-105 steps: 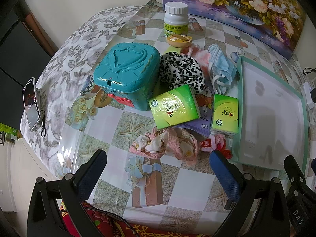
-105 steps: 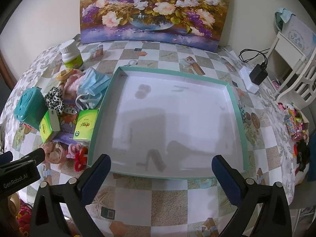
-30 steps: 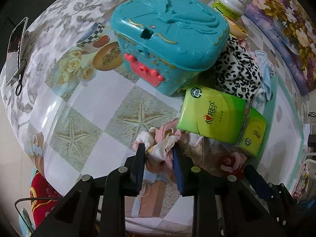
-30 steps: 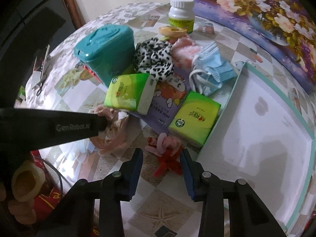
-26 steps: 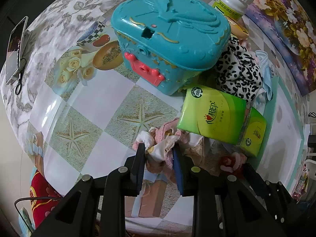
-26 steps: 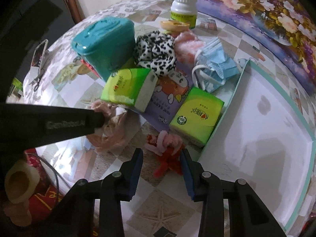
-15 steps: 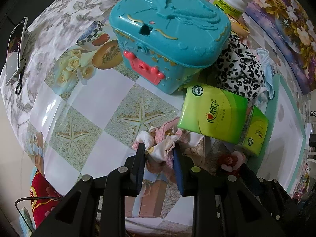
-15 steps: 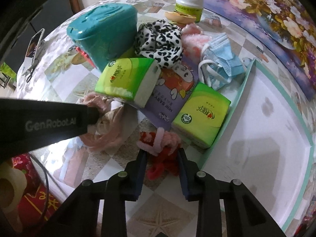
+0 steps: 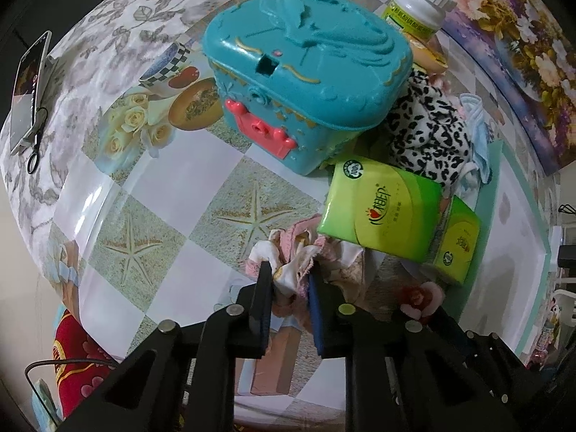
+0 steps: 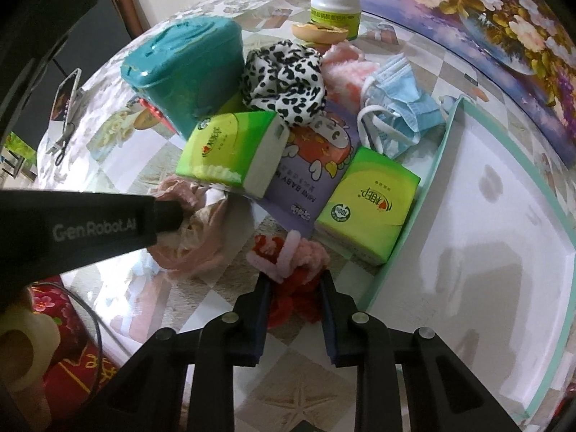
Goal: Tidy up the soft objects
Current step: 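Grasp the pink floral cloth with the left tool while the right tool grasps the red plush toy, then carry both items into the white tray and open both tools to release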
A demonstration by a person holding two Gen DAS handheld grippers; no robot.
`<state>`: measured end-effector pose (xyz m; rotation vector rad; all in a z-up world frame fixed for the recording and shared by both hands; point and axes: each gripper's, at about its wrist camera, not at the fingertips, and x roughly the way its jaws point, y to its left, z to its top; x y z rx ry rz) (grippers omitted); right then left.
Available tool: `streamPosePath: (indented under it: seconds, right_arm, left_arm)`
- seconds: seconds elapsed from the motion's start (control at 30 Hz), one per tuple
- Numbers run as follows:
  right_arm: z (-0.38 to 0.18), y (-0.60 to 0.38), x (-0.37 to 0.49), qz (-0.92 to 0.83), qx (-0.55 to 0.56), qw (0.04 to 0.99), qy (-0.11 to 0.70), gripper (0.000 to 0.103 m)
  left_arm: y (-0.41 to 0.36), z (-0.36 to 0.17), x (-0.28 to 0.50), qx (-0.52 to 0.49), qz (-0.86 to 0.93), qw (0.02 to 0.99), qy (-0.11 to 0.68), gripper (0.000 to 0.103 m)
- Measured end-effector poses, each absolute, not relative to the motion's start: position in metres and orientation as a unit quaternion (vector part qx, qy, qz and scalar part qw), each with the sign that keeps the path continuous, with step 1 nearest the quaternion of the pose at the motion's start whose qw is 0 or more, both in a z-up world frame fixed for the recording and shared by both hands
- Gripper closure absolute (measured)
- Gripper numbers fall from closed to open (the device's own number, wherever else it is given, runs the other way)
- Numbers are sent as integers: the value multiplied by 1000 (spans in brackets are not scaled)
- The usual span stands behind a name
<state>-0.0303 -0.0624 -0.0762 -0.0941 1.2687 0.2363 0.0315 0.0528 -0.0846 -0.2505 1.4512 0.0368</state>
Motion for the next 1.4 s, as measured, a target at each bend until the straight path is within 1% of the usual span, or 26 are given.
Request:
streamPosePath:
  seconds: [0.17, 0.57, 0.97, 1.13, 1.4]
  right_arm:
    - [-69, -65, -34, 107, -25, 800, 590, 76]
    - [-43, -87, -53, 90, 12, 816, 571, 76]
    - [-27, -95, -66, 77, 24, 827, 556, 76]
    - [-19, -101, -69, 71, 33, 835, 544, 76]
    - [-12, -104, -68, 59, 40, 846, 528, 76]
  left_arm:
    - [58, -76, 25, -116, 9, 748, 654, 87]
    - [69, -52, -2, -131, -18, 766, 629, 88]
    - [84, -28, -29, -141, -22, 785, 604, 88]
    - [85, -7, -36, -131, -31, 812, 568, 88]
    - [65, 6, -27, -122, -54, 834, 536, 88]
